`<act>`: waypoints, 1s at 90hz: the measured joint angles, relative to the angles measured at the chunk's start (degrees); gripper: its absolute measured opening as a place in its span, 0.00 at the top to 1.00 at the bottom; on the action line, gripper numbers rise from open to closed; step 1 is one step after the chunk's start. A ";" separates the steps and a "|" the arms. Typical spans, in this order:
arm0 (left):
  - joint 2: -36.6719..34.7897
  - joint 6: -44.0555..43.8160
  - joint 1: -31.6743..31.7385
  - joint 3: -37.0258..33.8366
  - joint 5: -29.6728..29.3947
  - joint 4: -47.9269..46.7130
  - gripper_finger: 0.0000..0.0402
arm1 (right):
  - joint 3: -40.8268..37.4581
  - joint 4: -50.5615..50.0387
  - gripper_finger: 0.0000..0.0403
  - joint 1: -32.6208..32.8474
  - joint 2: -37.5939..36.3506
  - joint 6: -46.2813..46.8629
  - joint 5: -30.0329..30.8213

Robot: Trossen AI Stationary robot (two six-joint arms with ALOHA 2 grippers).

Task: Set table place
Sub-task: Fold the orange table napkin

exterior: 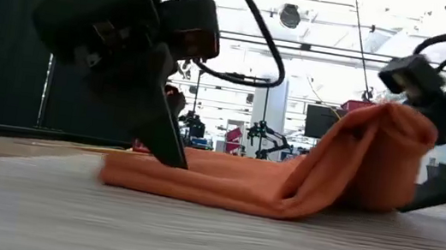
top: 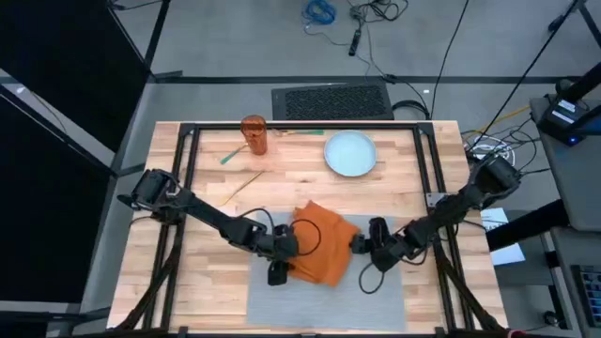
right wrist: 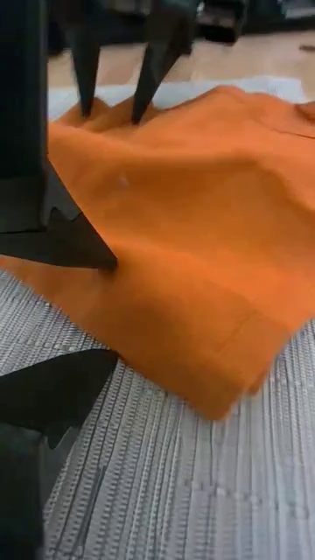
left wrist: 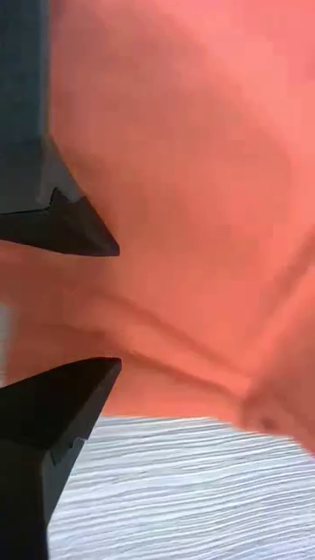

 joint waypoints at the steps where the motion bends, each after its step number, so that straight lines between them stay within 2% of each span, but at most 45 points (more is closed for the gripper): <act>1: 0.00 0.20 0.00 0.03 -0.07 0.07 0.54 | 0.00 0.63 0.63 -0.26 0.23 -0.18 -0.01; 12: 0.00 1.63 0.09 0.05 -0.72 0.01 0.54 | 0.00 5.30 0.63 -3.83 1.78 -3.97 -0.26; 35: 0.00 2.81 0.09 0.05 -0.30 0.00 0.54 | 0.50 6.97 0.65 -9.09 2.00 -11.03 -0.22; 72: 0.00 2.64 -0.42 0.05 1.64 -0.41 0.54 | 0.50 10.48 0.67 -12.22 1.98 -20.44 -1.85; 81: 0.00 2.64 -0.44 0.07 1.64 -0.41 0.54 | 0.50 10.46 0.73 -12.22 1.98 -23.07 -1.83; 90: 0.00 2.64 -0.44 0.08 1.61 -0.41 0.54 | 0.51 10.94 0.88 -12.10 1.98 -26.90 -1.64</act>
